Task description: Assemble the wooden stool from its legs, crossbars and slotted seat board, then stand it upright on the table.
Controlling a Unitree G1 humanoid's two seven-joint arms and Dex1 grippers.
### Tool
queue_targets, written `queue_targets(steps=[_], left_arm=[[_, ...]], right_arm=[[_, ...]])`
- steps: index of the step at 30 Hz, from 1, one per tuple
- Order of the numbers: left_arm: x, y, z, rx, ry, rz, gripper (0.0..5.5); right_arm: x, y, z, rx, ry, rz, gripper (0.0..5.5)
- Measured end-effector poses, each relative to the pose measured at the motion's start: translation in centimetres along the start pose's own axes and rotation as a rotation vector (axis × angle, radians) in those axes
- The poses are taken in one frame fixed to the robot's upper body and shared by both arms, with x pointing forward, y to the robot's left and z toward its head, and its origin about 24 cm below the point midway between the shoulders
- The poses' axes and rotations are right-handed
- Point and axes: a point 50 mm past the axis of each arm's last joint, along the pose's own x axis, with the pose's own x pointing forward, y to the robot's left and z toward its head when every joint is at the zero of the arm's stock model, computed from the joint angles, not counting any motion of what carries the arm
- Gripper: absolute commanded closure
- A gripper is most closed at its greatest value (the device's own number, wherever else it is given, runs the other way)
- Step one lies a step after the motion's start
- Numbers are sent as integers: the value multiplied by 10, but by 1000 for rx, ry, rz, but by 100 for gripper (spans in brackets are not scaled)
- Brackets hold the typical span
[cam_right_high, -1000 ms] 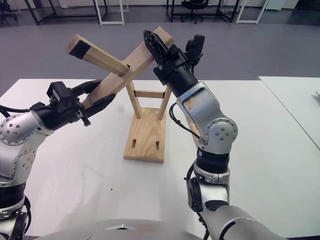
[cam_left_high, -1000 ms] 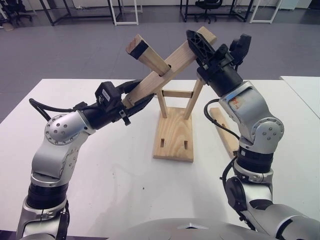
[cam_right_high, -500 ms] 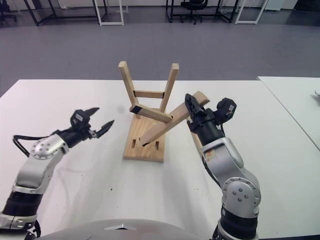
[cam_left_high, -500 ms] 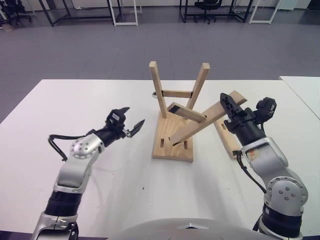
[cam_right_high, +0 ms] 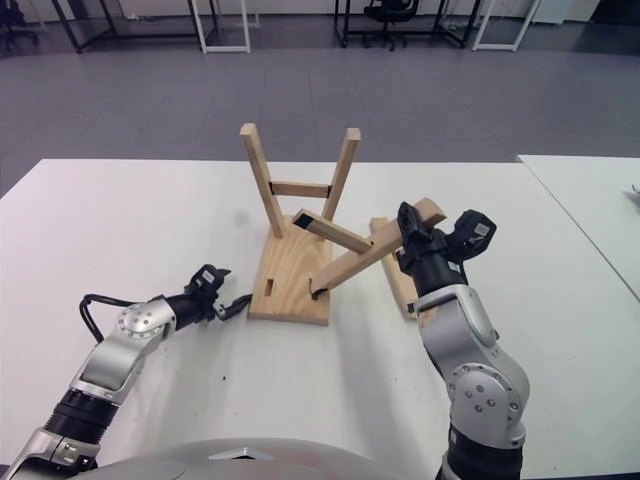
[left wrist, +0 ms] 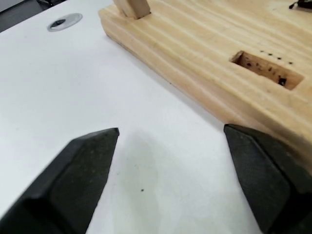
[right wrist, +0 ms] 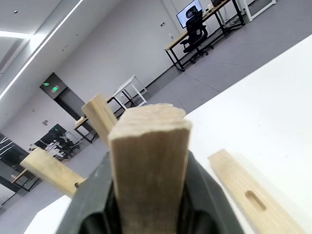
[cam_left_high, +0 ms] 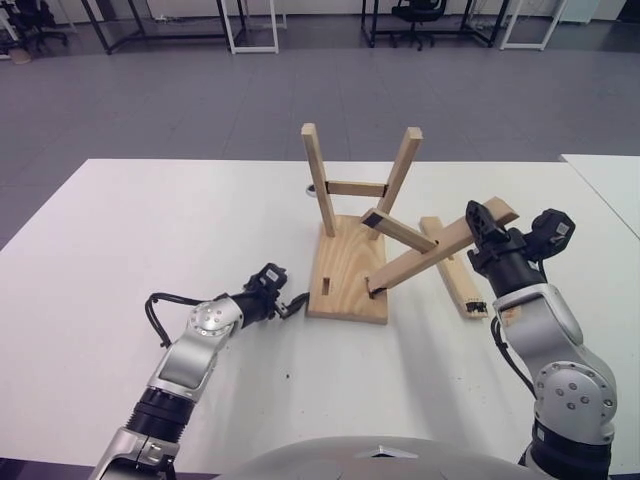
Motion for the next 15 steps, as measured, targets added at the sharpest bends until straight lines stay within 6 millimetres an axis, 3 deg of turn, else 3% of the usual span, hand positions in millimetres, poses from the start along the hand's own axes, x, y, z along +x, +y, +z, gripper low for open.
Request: queue_targets(steps=[5, 11, 15], left_arm=[[3, -8, 5, -37, 11, -21, 153], [6, -12, 10, -60, -6, -19, 153], [7, -14, 13, -73, -25, -20, 153]], right_arm=[[-3, 2, 8, -22, 25, -29, 447], [-5, 5, 24, -156, 98, 53, 447], [-6, 10, 21, -219, 79, 77, 447]])
